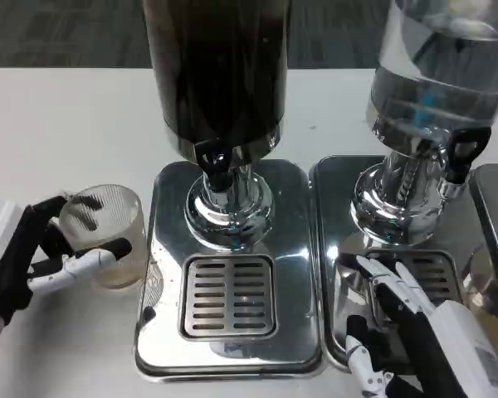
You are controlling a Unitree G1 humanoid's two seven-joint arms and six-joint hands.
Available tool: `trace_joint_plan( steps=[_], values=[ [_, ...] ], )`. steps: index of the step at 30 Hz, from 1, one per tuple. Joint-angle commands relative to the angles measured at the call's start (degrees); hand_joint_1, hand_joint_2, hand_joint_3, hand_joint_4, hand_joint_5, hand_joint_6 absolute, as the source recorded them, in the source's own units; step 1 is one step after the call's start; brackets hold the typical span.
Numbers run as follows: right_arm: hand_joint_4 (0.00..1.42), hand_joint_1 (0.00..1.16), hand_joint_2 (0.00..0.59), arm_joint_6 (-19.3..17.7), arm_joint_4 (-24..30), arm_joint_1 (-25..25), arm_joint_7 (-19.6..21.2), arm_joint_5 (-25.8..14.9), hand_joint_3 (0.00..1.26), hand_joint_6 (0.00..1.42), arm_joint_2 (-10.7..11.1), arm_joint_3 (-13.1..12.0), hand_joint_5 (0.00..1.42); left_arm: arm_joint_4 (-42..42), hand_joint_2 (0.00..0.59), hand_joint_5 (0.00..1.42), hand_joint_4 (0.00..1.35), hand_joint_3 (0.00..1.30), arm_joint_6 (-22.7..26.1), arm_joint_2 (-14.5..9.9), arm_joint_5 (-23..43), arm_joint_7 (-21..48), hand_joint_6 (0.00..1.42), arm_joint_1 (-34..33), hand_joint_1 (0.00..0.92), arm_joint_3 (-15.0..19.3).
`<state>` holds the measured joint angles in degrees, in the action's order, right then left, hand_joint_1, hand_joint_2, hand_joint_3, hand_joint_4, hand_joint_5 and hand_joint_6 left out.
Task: Grasp the cup under the faucet to collect the drink, then remove the cup.
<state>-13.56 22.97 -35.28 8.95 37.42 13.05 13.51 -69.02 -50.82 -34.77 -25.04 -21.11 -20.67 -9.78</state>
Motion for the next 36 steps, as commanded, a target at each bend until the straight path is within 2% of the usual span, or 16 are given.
trace_joint_plan(
  steps=[1,8,16,24,29,36],
  values=[
    [0.13,0.5,0.586,-0.23,0.38,-0.25,-0.59,-1.02,0.17,0.14,0.31,-0.3,0.04,0.91,0.187,0.79,0.53,0.51,-2.13,-0.53,1.02,-0.59,0.83,1.55,0.3,1.27],
    [0.13,0.5,0.586,-0.27,0.08,0.15,-1.12,-1.84,0.17,0.14,0.6,-0.38,0.04,3.93,0.184,0.79,0.53,0.51,-6.6,-2.51,2.23,0.28,0.83,3.97,0.308,3.76],
    [0.13,0.5,0.586,-0.64,0.21,0.42,-0.78,-2.17,0.17,0.14,0.47,-0.3,0.05,8.52,0.184,0.79,0.53,0.51,-10.64,-3.11,4.29,2.57,0.84,6.21,0.312,6.29],
    [0.13,0.5,0.586,-0.72,0.42,0.16,-0.28,-2.32,0.17,0.14,0.12,-0.46,0.05,12.13,0.184,0.79,0.53,0.51,-12.15,-1.25,5.03,7.62,0.84,6.31,0.313,6.14],
    [0.14,0.5,0.586,-0.71,0.9,-0.26,0.14,-2.4,0.17,0.14,-0.23,-1.1,0.05,12.1,0.183,0.78,0.53,0.51,-12.15,1.04,3.81,11.57,0.85,4.38,0.298,4.06],
    [0.14,0.5,0.586,-0.68,0.59,-0.33,0.29,-2.39,0.17,0.14,-1.04,-1.36,0.05,11.25,0.183,0.78,0.53,0.51,-11.77,3.01,2.88,13.69,0.84,2.34,0.294,2.54]
  ],
)
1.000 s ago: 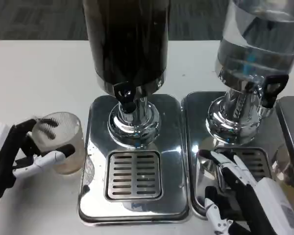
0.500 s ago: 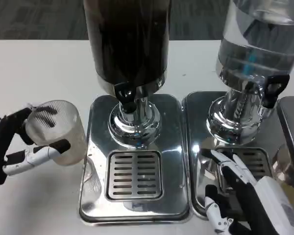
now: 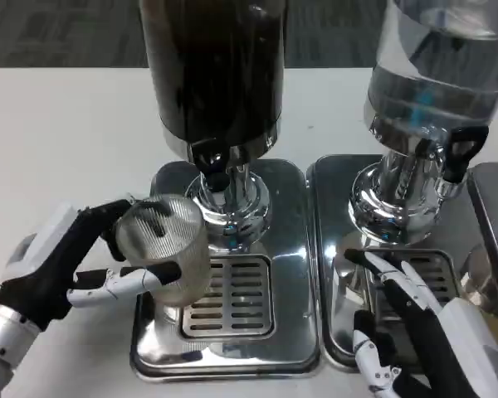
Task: Grasp the cup under the faucet to collect the drink, then remove the cup.
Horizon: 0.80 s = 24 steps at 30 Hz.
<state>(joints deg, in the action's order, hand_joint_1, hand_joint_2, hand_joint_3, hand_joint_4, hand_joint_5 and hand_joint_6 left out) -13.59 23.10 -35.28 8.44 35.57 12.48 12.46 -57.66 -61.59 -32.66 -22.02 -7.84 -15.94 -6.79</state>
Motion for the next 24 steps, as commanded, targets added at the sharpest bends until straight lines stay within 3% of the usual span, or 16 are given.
trace_joint_plan(
  steps=[1,12,24],
  values=[
    [0.14,0.5,0.586,-0.6,0.34,-0.29,0.71,-0.63,0.17,0.14,-0.61,-0.31,0.05,-0.17,0.182,0.78,0.53,0.51,-0.88,1.34,-0.24,0.39,0.84,-2.69,0.294,-0.66],
    [0.14,0.5,0.586,-0.66,0.21,-1.01,1.06,-0.41,0.17,0.15,-1.45,-0.16,0.05,-0.42,0.176,0.78,0.53,0.51,-0.48,3.49,-0.88,2.72,0.84,-5.5,0.292,-2.32],
    [0.14,0.5,0.586,-0.43,0.17,-0.31,0.49,-0.57,0.17,0.16,-1.85,-0.06,0.06,0.82,0.107,0.69,0.47,0.45,0.91,2.87,-0.75,5.96,0.75,-5.86,0.135,-2.89]
  ],
)
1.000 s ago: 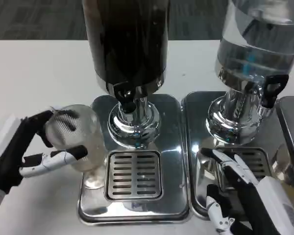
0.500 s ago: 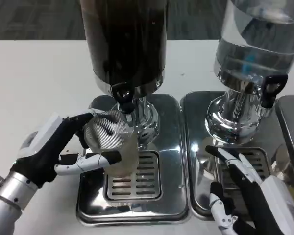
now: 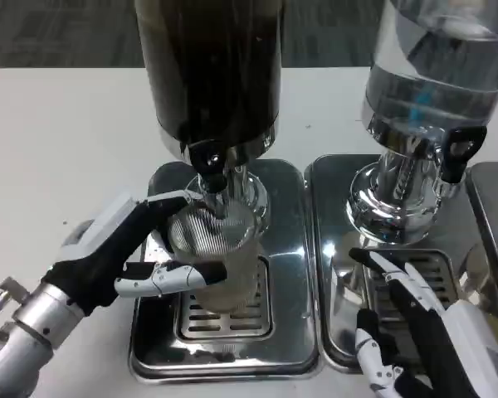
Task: Grasp the cup under the faucet to collect the drink, then remove the cup.
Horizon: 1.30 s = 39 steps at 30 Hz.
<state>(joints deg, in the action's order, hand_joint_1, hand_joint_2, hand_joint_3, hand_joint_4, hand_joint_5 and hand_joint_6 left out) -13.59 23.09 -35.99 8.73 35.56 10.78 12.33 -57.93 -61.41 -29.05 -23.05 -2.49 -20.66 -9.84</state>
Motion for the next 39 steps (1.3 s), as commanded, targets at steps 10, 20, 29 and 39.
trace_joint_plan(
  steps=[10,20,29,39],
  values=[
    [0.14,0.5,0.586,-0.09,0.76,0.74,-0.4,-1.27,0.17,0.17,0.24,-0.28,0.07,4.09,0.066,0.57,0.39,0.4,1.84,-2.58,0.05,0.14,0.59,0.07,0.031,0.63],
    [0.14,0.51,0.586,0.12,1.13,0.51,-0.94,-1.9,0.17,0.18,0.42,-0.59,0.07,6.65,0.07,0.49,0.33,0.39,1.02,-3.96,3.27,1.07,0.49,2.56,0.032,3.16],
    [0.14,0.51,0.586,0.47,0.79,1.35,-1.06,-1.72,0.18,0.18,-0.01,0.0,0.07,16.13,0.119,0.39,0.32,0.36,2.03,-6.87,19.15,10.27,0.44,8.79,0.0,9.48],
    [0.14,0.52,0.586,0.86,0.37,2.53,-2.23,-2.13,0.19,0.18,0.1,0.19,0.07,33.92,0.079,0.33,0.25,0.29,19.38,-8.7,47.21,35.47,0.34,11.97,0.0,14.36]
  ],
)
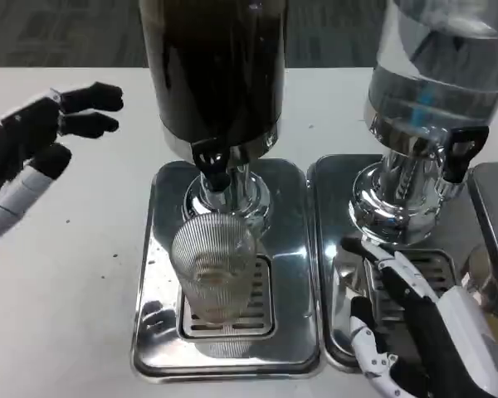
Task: Grasp the cup under the faucet to collect the drink, then remove the cup.
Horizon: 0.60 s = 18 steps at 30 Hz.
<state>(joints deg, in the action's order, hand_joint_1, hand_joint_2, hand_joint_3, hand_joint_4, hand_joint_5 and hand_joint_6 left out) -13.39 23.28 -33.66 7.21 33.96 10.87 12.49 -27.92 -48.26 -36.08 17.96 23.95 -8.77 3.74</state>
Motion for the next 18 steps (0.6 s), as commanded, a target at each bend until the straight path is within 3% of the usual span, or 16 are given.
trace_joint_plan(
  steps=[1,7,18],
  values=[
    [0.14,0.52,0.586,0.77,0.34,0.11,-0.74,-0.39,0.19,0.18,0.02,0.01,0.07,5.01,0.067,0.3,0.21,0.25,8.34,-2.12,7.97,12.54,0.3,-0.31,0.0,1.02],
    [0.14,0.52,0.586,0.9,0.4,-0.33,-0.81,-0.33,0.19,0.18,-0.01,-0.01,0.07,10.49,0.048,0.22,0.12,0.2,24.23,-2.3,17.17,28.06,0.18,-1.66,0.0,2.17],
    [0.14,0.52,0.586,0.84,-0.32,-0.34,-0.6,-0.58,0.19,0.18,-0.06,-0.04,0.07,17.24,0.049,0.19,0.1,0.19,44.84,0.49,24.58,36.88,0.13,-3.31,0.0,7.3]
  ],
)
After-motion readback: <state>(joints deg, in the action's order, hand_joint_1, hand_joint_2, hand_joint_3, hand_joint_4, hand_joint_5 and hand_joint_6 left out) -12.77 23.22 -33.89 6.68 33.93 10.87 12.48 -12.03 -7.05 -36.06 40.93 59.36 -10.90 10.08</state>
